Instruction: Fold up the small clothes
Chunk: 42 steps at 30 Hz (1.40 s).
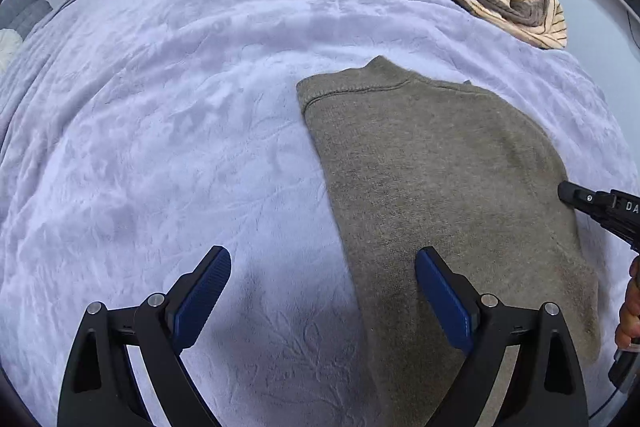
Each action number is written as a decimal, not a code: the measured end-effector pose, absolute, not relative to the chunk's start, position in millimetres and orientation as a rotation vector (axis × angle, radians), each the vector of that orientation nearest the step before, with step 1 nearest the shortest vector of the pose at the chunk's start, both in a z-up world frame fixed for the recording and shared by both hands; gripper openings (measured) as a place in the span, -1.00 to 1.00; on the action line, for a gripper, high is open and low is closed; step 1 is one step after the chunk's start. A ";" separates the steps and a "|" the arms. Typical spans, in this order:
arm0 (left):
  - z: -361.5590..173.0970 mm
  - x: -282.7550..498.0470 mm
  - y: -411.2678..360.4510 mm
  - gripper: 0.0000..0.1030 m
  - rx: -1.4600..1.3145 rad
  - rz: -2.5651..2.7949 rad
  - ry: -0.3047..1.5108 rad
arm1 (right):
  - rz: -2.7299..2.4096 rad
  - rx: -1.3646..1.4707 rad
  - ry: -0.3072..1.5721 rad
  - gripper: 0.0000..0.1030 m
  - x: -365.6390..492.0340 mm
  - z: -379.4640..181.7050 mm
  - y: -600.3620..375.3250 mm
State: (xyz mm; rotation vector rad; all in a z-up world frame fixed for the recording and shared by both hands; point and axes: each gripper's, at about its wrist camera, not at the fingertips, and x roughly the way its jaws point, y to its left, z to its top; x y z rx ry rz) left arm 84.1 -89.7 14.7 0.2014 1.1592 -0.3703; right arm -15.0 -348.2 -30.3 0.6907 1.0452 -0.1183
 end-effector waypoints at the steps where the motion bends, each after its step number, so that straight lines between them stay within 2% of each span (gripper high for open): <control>1: 11.7 83.7 -89.4 0.84 0.203 -0.377 1.156 | -0.146 0.674 1.087 -0.84 -16.2 -40.2 -350.7; 2: 11.1 82.6 -88.1 0.84 0.205 -0.375 1.152 | -0.179 0.685 1.113 -0.83 -20.1 -48.1 -355.0; 3: 13.0 81.4 -86.7 0.84 0.206 -0.374 1.150 | -0.189 0.716 1.107 -0.74 -25.6 -49.7 -359.9; 5: 17.5 79.2 -83.1 0.84 0.226 -0.369 1.140 | -0.217 0.758 1.096 -0.74 -40.6 -46.5 -369.2; 6: 19.3 78.8 -81.2 0.84 0.232 -0.370 1.145 | -0.207 0.775 1.097 -0.62 -46.1 -45.5 -372.0; 10: 26.8 74.6 -70.0 0.83 0.196 -0.406 1.186 | -0.090 0.899 1.043 -0.59 -77.9 -29.7 -373.7; 11: 27.6 72.2 -68.6 0.81 0.186 -0.419 1.199 | -0.053 0.922 1.031 -0.33 -84.8 -23.9 -369.2; 12: 27.9 70.7 -68.2 0.57 0.178 -0.432 1.213 | -0.016 0.942 1.024 0.04 -91.2 -20.8 -363.8; 13: 27.9 69.1 -69.4 0.26 0.176 -0.439 1.225 | 0.021 0.954 1.021 0.13 -96.1 -18.7 -356.9; 16: 29.1 66.8 -77.8 -0.14 0.157 -0.478 1.249 | 0.086 0.926 1.071 0.12 -96.6 -17.9 -338.4; 18: 33.4 61.8 -85.4 -0.16 0.152 -0.512 1.239 | 0.073 0.837 1.140 -0.41 -91.5 -21.1 -324.1; 19: 36.1 57.5 -89.4 -0.16 0.154 -0.532 1.229 | 0.061 0.798 1.165 -0.83 -90.2 -21.5 -319.0; 23: 27.7 38.5 -99.5 -0.16 0.187 -0.559 1.242 | -0.015 0.658 1.138 -0.84 -101.1 -8.6 -312.7; 25: 14.1 27.8 -100.3 -0.15 0.190 -0.560 1.256 | -0.060 0.621 1.178 -0.87 -105.5 -23.3 -316.2; 26: 10.2 23.4 -99.7 -0.15 0.191 -0.548 1.249 | -0.115 0.577 1.240 -0.98 -109.7 -40.2 -317.6; 27: 9.5 21.4 -98.8 -0.15 0.185 -0.545 1.244 | -0.147 0.567 1.302 -1.00 -114.2 -56.5 -319.8; 28: 10.4 21.1 -98.0 -0.15 0.175 -0.543 1.247 | -0.135 0.629 1.313 -1.00 -121.4 -67.3 -324.6; 30: 12.6 22.4 -96.7 -0.15 0.164 -0.541 1.251 | -0.132 0.733 1.251 -1.00 -135.6 -61.2 -335.8; 36: 13.5 23.4 -98.5 -0.15 0.173 -0.532 1.262 | -0.063 0.819 1.127 -0.89 -149.1 -19.4 -340.4; 37: 13.7 22.6 -99.1 -0.15 0.173 -0.527 1.263 | -0.025 0.823 1.118 -0.80 -145.3 -15.8 -336.1; 38: 14.3 21.8 -99.4 -0.15 0.174 -0.520 1.264 | 0.017 0.830 1.113 -0.44 -139.7 -13.2 -331.2; 40: 15.0 20.6 -99.7 -0.14 0.175 -0.513 1.267 | 0.047 0.813 1.128 0.10 -130.2 -16.4 -320.9; 41: 15.5 20.3 -99.5 -0.14 0.176 -0.512 1.269 | 0.043 0.788 1.152 -0.02 -126.5 -19.2 -314.7; 42: 16.3 20.3 -98.4 -0.14 0.175 -0.510 1.272 | 0.027 0.756 1.185 -0.62 -121.7 -24.6 -308.1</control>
